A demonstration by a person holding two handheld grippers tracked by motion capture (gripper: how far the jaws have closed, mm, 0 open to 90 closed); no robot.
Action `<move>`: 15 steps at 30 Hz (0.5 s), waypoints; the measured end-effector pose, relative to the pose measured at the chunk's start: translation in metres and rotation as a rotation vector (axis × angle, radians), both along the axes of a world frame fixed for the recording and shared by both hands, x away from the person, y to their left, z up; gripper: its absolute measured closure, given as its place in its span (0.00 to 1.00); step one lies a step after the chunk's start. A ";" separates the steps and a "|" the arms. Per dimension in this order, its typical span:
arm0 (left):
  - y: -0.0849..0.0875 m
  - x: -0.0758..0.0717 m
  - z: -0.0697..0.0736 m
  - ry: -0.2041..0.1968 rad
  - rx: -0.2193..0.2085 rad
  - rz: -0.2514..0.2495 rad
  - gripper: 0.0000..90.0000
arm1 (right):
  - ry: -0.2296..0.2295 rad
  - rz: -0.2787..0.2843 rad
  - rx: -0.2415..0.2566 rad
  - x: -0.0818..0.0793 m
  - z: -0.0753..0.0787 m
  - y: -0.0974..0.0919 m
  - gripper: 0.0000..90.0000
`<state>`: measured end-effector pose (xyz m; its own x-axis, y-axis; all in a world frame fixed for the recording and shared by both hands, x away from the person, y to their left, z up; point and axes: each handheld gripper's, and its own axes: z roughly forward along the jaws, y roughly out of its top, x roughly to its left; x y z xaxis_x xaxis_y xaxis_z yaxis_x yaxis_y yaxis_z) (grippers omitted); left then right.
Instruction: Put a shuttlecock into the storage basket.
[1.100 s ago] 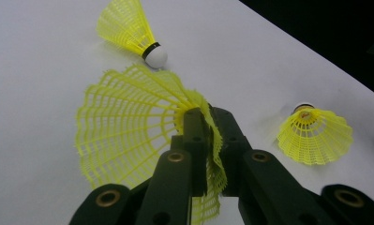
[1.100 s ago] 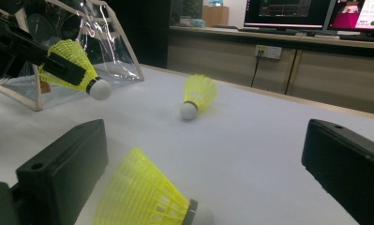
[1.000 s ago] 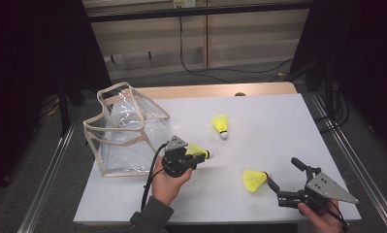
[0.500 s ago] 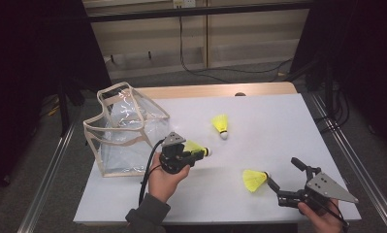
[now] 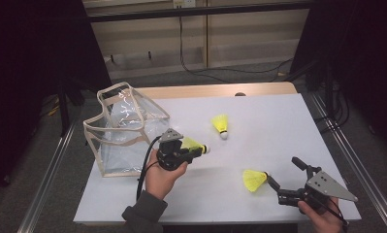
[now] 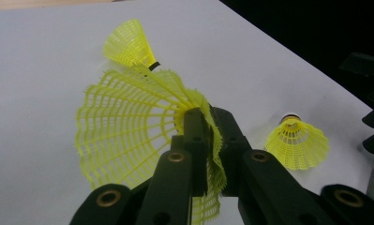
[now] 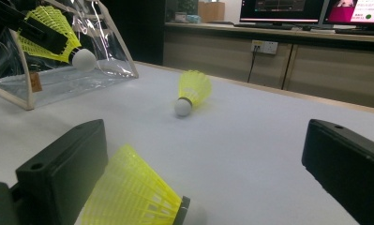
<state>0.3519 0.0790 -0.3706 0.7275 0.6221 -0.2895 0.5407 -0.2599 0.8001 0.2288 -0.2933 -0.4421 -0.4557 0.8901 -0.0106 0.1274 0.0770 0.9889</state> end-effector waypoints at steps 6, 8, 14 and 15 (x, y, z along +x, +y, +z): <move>-0.001 0.001 0.003 -0.003 0.002 -0.004 0.95 | -0.004 -0.001 -0.003 0.001 0.000 0.000 0.01; -0.001 0.001 0.004 -0.004 0.004 -0.005 0.95 | -0.003 0.000 -0.003 0.001 0.000 0.000 0.01; 0.000 0.002 0.007 -0.007 0.009 -0.005 0.95 | -0.006 -0.001 -0.006 0.002 0.000 0.000 0.01; 0.000 0.002 0.008 -0.007 0.006 -0.006 0.95 | -0.006 -0.001 -0.006 0.002 0.000 0.000 0.01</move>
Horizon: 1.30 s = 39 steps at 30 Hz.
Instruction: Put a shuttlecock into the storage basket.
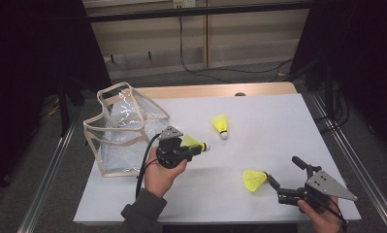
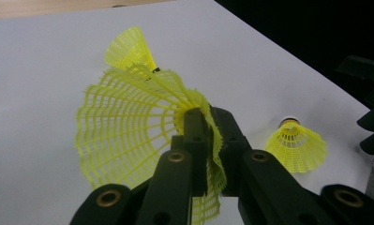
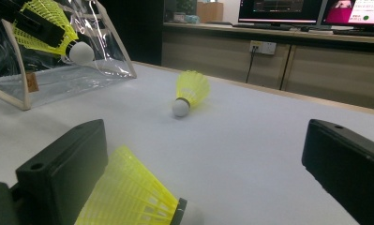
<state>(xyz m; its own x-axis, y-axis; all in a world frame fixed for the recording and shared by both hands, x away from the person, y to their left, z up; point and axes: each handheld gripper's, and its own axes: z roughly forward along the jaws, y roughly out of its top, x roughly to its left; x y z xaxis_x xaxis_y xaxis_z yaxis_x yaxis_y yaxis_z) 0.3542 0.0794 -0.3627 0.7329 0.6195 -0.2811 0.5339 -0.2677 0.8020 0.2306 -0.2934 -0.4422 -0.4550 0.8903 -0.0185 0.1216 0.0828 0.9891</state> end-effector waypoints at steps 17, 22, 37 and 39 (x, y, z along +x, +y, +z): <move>0.004 0.001 0.016 -0.016 0.004 -0.005 0.95 | 0.003 -0.004 0.000 0.000 0.000 0.001 0.01; 0.005 0.002 0.020 -0.012 0.005 -0.008 0.95 | 0.000 -0.003 0.001 0.000 0.000 0.001 0.01; 0.010 0.004 0.034 -0.015 -0.006 -0.005 0.95 | -0.004 0.005 -0.001 0.000 0.001 0.003 0.01; 0.011 0.005 0.035 -0.013 -0.008 -0.008 0.95 | -0.005 0.006 -0.001 0.000 0.001 0.003 0.01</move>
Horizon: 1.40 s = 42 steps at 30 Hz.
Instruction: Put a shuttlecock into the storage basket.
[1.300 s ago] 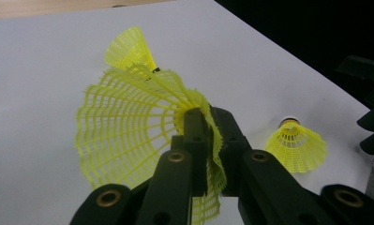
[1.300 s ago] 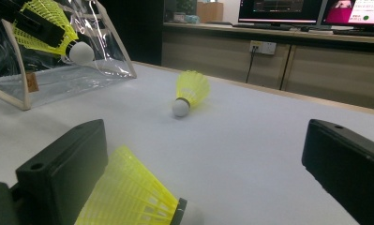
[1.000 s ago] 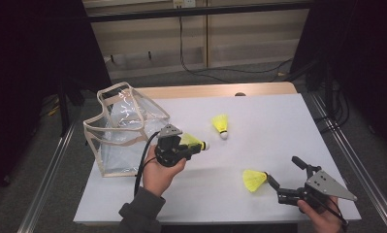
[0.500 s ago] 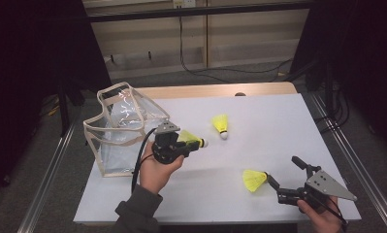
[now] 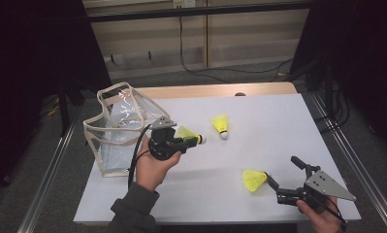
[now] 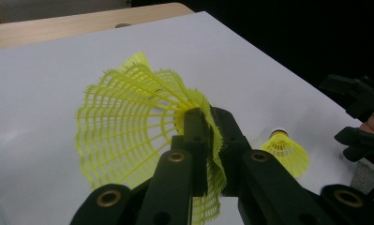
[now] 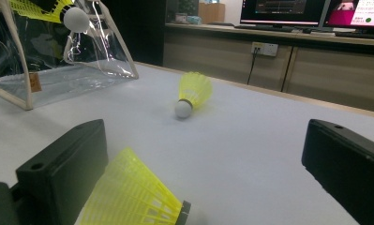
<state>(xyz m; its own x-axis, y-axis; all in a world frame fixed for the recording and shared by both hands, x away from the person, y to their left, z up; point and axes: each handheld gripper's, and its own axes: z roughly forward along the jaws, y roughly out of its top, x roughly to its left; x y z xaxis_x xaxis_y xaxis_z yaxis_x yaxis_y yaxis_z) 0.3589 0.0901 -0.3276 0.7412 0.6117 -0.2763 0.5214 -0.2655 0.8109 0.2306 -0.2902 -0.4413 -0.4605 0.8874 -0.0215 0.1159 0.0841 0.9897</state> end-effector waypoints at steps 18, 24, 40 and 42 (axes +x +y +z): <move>0.000 0.005 0.015 0.013 -0.001 -0.007 0.95 | 0.002 0.008 -0.002 0.000 0.000 0.001 0.01; 0.002 0.009 0.021 0.013 -0.002 -0.004 0.95 | 0.001 0.008 -0.004 0.001 0.000 0.001 0.01; 0.009 0.017 0.047 0.001 0.003 0.006 0.95 | -0.001 0.012 -0.004 0.001 0.000 0.002 0.01; 0.010 0.018 0.048 0.001 0.004 0.007 0.95 | 0.000 0.011 -0.001 0.001 0.000 0.002 0.01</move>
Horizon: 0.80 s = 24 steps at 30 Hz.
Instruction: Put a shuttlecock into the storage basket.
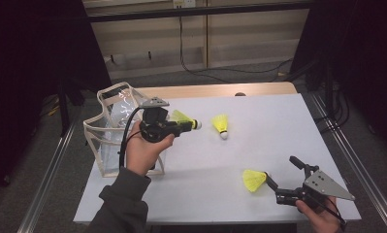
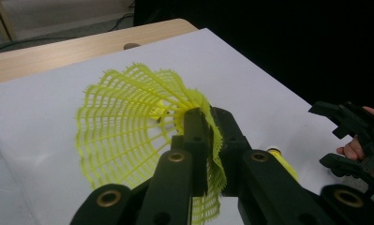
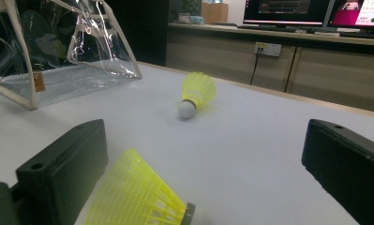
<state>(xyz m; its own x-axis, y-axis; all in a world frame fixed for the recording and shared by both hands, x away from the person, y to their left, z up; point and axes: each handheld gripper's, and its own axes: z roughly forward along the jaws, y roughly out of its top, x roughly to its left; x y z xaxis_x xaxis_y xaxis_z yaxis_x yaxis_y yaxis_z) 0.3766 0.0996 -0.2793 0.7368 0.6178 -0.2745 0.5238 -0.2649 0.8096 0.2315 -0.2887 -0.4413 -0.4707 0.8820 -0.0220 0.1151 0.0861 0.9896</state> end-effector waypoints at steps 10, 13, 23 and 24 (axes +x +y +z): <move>0.002 0.002 0.010 -0.008 0.011 0.004 0.95 | 0.000 0.001 -0.001 0.000 0.000 0.000 0.01; 0.004 0.002 0.012 -0.009 0.018 0.003 0.95 | 0.001 0.003 0.000 0.000 0.000 0.000 0.01; 0.010 0.006 0.017 -0.007 0.021 0.014 0.95 | 0.001 0.004 0.000 0.000 0.000 0.000 0.01; 0.010 0.006 0.018 -0.007 0.021 0.016 0.95 | 0.001 0.005 0.001 -0.001 0.000 0.000 0.01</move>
